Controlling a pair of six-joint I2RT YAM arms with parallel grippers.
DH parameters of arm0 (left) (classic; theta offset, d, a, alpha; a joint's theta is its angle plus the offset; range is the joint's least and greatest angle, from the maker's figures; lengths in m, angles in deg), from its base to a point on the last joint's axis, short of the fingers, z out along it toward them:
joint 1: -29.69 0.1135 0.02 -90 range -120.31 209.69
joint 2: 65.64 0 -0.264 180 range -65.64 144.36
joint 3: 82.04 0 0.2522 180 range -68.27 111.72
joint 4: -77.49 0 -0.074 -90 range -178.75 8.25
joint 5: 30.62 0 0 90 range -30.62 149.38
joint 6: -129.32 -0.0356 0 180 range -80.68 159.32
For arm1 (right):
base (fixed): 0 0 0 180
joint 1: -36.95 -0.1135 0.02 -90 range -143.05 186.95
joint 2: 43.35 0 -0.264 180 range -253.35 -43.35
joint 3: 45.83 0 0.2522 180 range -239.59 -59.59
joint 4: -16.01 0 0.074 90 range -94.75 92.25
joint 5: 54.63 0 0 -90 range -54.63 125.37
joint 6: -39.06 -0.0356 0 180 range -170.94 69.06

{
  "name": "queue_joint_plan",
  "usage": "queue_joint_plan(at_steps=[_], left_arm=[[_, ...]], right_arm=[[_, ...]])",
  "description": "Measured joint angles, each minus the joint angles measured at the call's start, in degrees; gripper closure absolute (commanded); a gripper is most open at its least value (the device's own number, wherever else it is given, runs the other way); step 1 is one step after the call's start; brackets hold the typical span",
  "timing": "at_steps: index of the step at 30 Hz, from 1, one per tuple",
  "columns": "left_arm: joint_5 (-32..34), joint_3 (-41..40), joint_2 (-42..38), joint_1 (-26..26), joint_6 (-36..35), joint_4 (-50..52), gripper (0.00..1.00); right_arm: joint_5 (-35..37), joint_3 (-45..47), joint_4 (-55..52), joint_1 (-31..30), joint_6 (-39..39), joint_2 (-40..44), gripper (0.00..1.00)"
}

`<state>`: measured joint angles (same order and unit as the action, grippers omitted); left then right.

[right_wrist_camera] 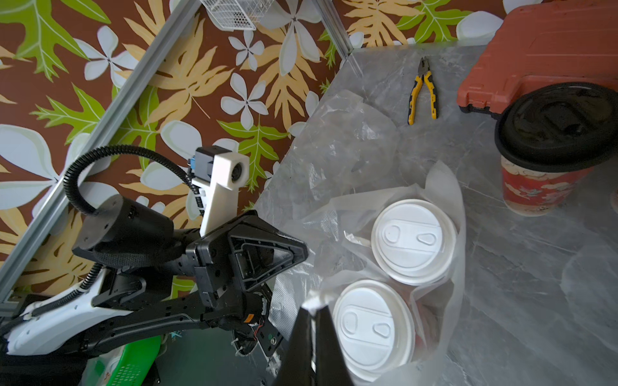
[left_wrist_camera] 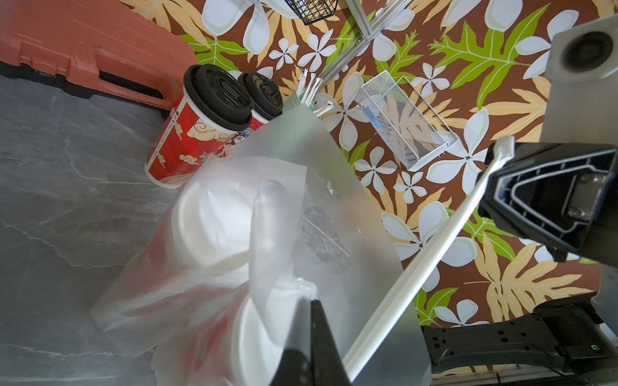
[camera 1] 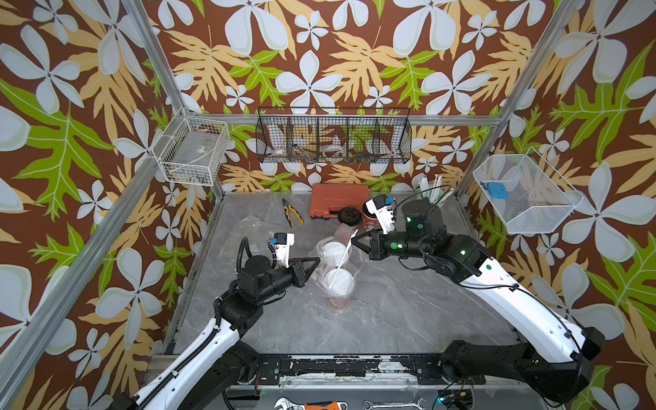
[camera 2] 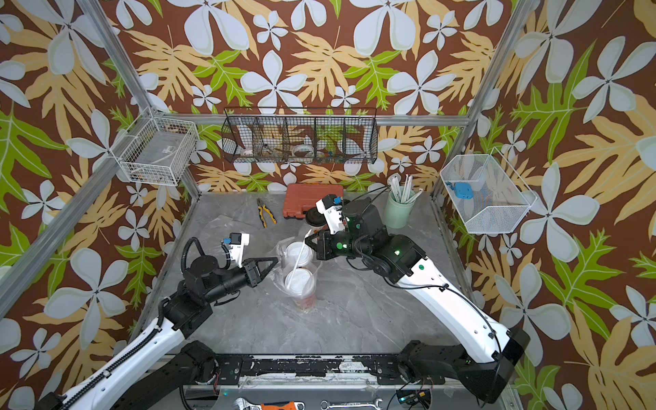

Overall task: Pack milk tea into plastic carrier bags
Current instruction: Place the straw in the plastic carrier bag.

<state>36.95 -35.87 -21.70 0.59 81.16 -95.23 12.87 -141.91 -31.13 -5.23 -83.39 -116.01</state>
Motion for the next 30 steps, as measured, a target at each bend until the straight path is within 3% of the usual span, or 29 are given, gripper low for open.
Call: queue_joint_plan(at_steps=[8,17,30], left_arm=[[-0.24,0.17,0.7,0.0,0.11,-0.74,1.0],[-0.61,0.48,1.57,0.0,1.14,-1.55,1.0],[-0.76,0.76,2.03,0.0,1.49,-1.95,1.0]], right_arm=[[2.08,-2.25,-4.55,-3.8,3.82,-1.86,1.0],[11.17,-2.97,-7.72,-9.55,9.03,-1.77,1.0],[11.87,10.78,-3.34,-13.09,18.91,0.17,0.96]])
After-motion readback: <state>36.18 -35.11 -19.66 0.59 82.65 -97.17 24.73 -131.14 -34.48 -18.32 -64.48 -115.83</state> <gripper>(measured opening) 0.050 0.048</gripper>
